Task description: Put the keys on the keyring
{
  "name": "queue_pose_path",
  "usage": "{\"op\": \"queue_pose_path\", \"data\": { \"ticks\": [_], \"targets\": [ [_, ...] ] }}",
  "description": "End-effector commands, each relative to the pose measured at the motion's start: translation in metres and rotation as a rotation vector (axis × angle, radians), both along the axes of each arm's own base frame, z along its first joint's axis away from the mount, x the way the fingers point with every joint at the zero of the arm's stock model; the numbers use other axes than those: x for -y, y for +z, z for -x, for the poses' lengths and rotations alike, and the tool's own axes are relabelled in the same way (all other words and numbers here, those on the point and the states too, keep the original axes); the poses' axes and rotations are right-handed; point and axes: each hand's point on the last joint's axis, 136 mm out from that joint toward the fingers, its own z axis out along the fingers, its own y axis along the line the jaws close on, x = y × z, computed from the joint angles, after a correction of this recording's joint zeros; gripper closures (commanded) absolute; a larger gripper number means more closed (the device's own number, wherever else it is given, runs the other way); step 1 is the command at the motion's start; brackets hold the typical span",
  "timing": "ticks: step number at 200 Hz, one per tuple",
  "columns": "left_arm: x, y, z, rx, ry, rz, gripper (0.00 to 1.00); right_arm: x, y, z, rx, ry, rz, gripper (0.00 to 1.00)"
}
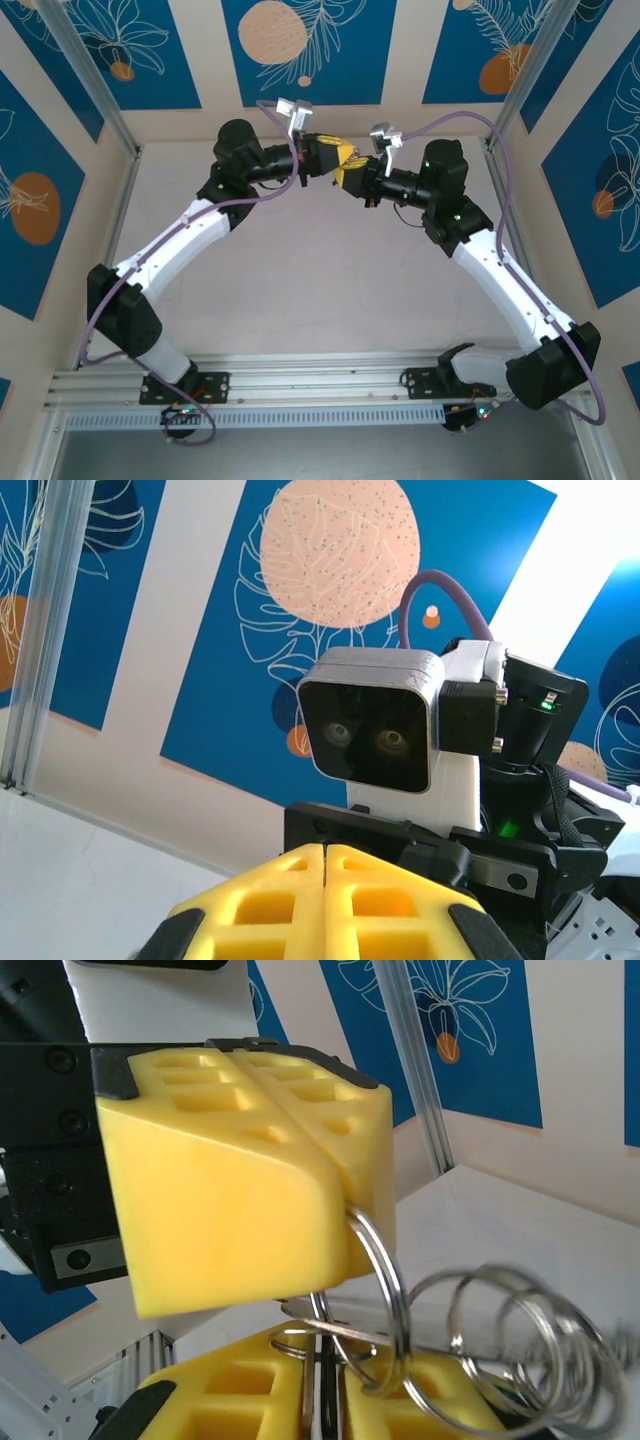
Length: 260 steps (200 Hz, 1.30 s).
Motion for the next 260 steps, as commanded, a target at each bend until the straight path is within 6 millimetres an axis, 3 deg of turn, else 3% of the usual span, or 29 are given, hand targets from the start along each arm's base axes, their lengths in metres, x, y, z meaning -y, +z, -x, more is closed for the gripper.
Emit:
{"op": "queue_pose_path", "data": {
  "ticks": [1,42,113,144,204,260],
  "targets": [
    [0.001,0.023,0.014,0.055,-0.005,0.079,1.0,0.009,-0.003,0.011,-0.021,-0.004,0.001,0.75],
    [0.001,0.017,0.009,0.042,0.017,0.08,1.0,0.023,-0.002,0.026,-0.022,-0.015,-0.003,0.6],
    [0.001,0.011,0.007,0.043,0.024,0.069,1.0,0.065,0.029,0.048,0.022,-0.084,-0.095,0.48],
    [0.002,0.011,0.006,0.042,0.023,0.065,1.0,0.076,0.039,0.04,0.021,-0.123,-0.143,0.48],
    [0.003,0.013,0.009,0.043,0.002,0.063,1.0,0.078,0.045,0.012,-0.015,-0.087,-0.21,0.52],
    [0.003,0.015,0.013,0.04,-0.019,0.069,1.0,0.068,0.05,0.01,-0.008,0.006,-0.235,0.53]
  ]
}}
